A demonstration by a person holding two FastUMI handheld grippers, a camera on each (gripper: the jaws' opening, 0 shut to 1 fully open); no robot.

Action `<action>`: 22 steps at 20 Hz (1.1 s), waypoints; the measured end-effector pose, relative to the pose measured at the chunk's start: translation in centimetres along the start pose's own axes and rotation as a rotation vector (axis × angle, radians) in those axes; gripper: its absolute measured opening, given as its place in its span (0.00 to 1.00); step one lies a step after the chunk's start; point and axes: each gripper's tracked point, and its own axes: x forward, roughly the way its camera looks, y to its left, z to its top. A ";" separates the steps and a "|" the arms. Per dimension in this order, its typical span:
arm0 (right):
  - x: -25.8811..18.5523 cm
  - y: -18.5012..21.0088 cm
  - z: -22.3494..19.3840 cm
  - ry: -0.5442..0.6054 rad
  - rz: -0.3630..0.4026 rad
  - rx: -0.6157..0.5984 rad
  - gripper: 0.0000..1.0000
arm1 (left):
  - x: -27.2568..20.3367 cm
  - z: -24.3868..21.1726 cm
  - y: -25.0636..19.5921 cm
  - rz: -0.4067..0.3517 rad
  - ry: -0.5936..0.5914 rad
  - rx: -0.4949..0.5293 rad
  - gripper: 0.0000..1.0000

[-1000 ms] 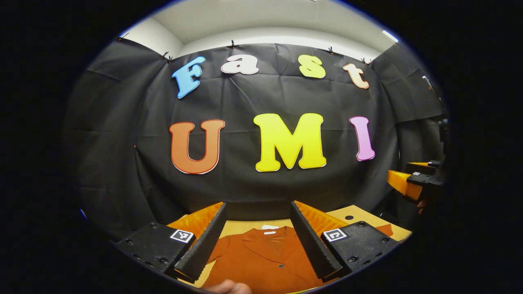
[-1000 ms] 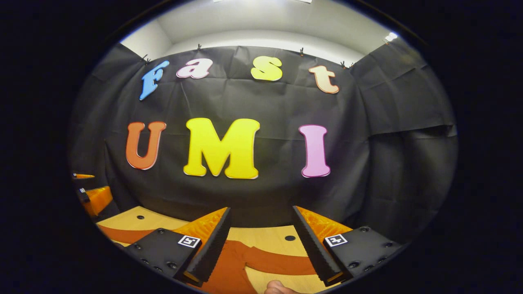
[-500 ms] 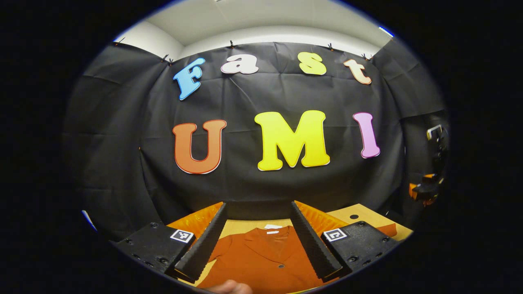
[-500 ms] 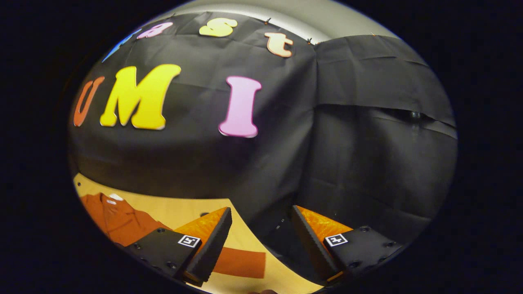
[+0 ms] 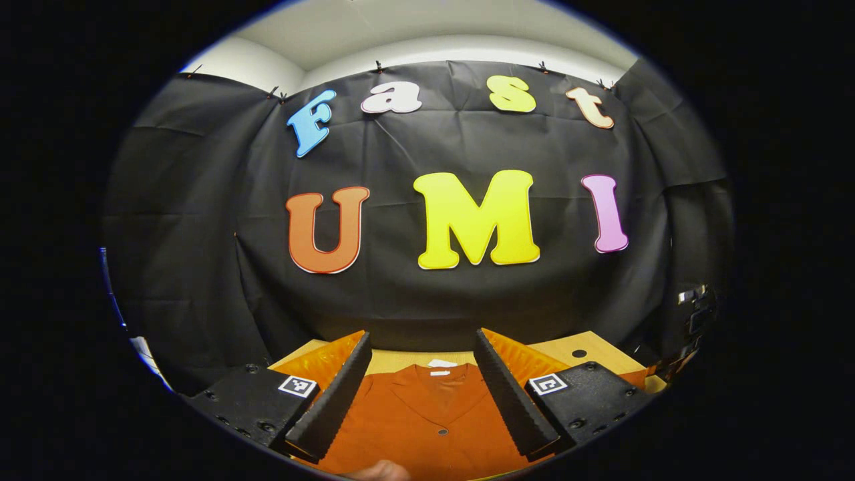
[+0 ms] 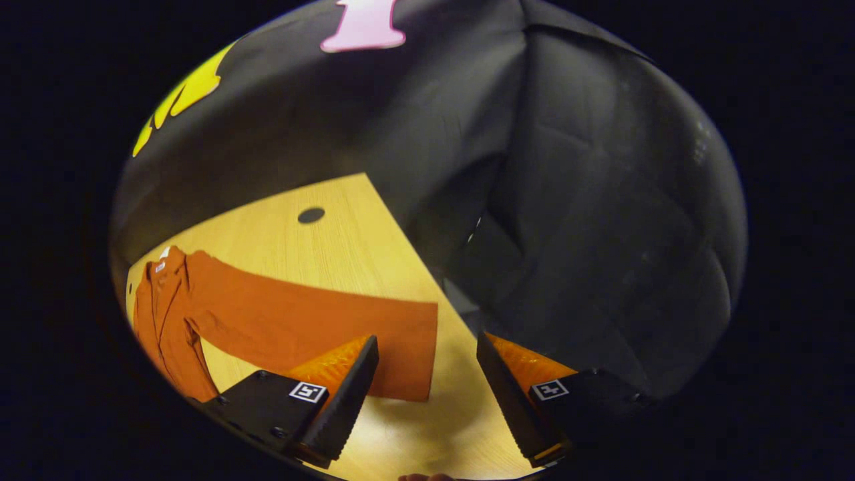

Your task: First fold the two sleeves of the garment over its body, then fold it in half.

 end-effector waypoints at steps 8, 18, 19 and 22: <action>2.7 0.4 -1.7 0.347 0.060 0.184 0.95 | -0.5 -0.8 3.4 0.035 0.024 0.013 0.99; 4.0 2.0 -0.9 0.577 0.078 0.251 0.79 | -0.1 -4.4 8.7 0.116 0.113 -0.012 0.99; 4.2 2.1 -1.0 0.583 0.085 0.256 0.73 | 0.1 -4.5 8.8 0.116 0.116 -0.008 0.99; 4.4 1.7 -1.2 0.604 0.037 0.288 0.32 | 0.5 -4.9 8.9 0.106 0.124 0.003 0.99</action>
